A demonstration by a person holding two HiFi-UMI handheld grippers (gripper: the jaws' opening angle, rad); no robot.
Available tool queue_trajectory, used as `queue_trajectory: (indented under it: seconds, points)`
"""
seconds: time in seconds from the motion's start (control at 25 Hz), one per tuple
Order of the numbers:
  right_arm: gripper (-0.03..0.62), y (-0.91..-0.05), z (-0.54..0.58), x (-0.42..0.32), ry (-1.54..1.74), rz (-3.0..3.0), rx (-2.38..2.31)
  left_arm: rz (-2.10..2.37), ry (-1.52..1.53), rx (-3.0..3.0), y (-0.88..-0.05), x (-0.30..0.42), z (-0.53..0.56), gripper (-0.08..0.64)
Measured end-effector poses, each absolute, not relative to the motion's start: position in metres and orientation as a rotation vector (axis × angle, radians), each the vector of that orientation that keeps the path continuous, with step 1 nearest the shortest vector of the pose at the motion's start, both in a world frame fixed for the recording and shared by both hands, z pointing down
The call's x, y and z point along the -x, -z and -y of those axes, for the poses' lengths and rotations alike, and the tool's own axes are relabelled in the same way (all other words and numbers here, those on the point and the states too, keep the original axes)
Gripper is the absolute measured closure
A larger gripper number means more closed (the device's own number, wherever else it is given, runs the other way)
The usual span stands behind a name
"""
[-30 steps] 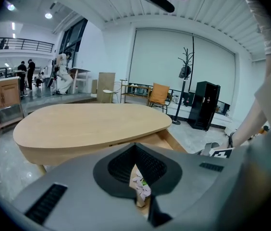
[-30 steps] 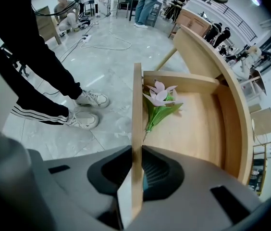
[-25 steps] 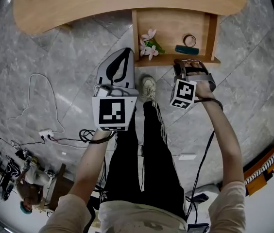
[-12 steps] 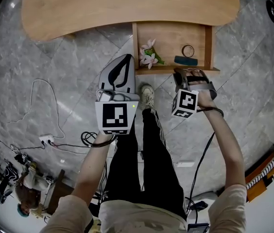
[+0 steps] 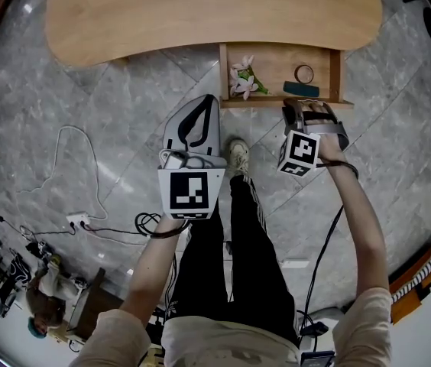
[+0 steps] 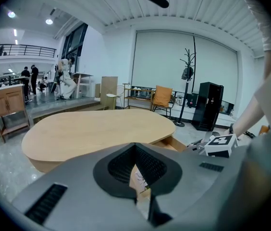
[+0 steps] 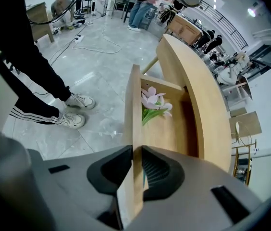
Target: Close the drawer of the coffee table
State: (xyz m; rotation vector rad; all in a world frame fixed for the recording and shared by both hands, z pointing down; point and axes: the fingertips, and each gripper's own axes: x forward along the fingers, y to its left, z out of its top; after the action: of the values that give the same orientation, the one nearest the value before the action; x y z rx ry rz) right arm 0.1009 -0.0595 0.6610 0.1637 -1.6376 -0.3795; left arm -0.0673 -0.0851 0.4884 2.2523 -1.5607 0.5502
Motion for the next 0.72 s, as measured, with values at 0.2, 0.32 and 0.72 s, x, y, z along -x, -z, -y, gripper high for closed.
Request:
queue_trajectory:
  seconds: [0.2, 0.32, 0.72]
  points:
    - [0.52, -0.66, 0.086, -0.098, 0.404, 1.639, -0.176, 1.577, -0.55, -2.225, -0.493, 0.07, 0.093, 0.552]
    - [0.52, -0.661, 0.102, -0.095, 0.417, 1.642, -0.195, 1.572, -0.557, -2.223, -0.497, 0.07, 0.098, 0.552]
    - [0.517, -0.661, 0.127, -0.094, 0.459, 1.638, -0.224, 1.575, -0.56, -2.226, -0.501, 0.062, 0.1, 0.552]
